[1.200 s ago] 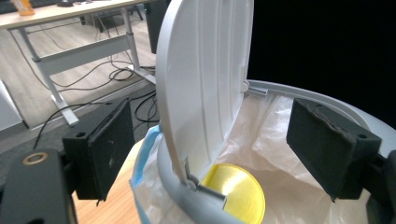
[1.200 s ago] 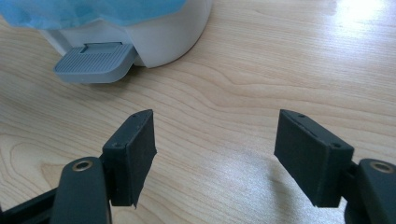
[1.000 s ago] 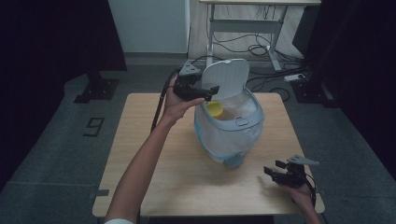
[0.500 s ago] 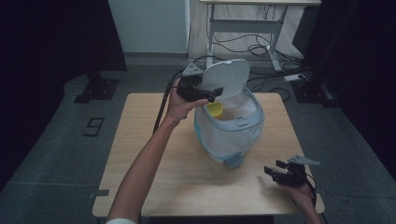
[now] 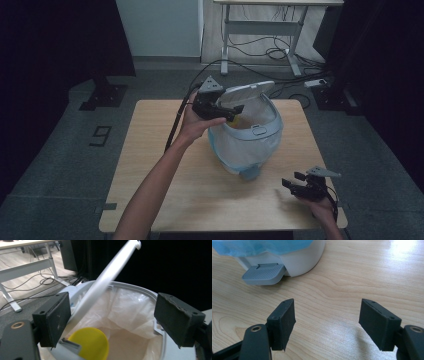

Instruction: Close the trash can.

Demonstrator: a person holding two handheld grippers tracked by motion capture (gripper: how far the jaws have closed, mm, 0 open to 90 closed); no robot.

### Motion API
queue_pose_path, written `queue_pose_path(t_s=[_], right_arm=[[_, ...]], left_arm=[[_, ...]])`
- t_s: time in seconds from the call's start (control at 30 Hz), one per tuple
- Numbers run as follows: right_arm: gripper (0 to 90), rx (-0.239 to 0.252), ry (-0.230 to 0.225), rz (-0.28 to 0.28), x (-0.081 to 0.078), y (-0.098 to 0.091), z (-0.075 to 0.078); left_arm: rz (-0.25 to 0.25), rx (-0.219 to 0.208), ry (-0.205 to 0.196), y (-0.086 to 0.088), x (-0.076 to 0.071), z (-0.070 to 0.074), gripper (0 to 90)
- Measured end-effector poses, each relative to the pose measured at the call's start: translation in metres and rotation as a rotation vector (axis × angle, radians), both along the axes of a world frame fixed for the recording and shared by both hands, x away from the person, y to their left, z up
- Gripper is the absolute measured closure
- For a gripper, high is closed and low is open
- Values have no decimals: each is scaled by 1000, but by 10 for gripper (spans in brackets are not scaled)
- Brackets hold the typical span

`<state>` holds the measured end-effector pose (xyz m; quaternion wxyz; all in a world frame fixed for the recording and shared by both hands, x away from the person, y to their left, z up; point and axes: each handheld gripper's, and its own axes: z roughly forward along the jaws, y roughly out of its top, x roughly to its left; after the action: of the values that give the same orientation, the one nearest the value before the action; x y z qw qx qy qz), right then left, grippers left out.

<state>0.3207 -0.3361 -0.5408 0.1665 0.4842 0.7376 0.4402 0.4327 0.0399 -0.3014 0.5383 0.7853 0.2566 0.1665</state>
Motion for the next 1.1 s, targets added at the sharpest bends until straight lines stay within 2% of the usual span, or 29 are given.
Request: queue_pose_path(t_s=[0.3, 0.77, 0.97, 1.07, 1.1], right_arm=[[283, -6, 2, 4, 0, 2, -1], [283, -10, 5, 10, -1, 4, -1], [283, -9, 6, 7, -1, 3, -1], [283, -9, 6, 7, -1, 3, -1], [283, -9, 6, 7, -1, 3, -1]], left_arm=[[-26, -3, 13, -3, -11, -11, 127], [-70, -20, 74, -12, -14, -21, 124], [-38, -13, 85, -17, -7, -25, 138], [-40, -21, 103, -19, -2, -26, 124], [-22, -10, 93, -20, -2, -27, 142]])
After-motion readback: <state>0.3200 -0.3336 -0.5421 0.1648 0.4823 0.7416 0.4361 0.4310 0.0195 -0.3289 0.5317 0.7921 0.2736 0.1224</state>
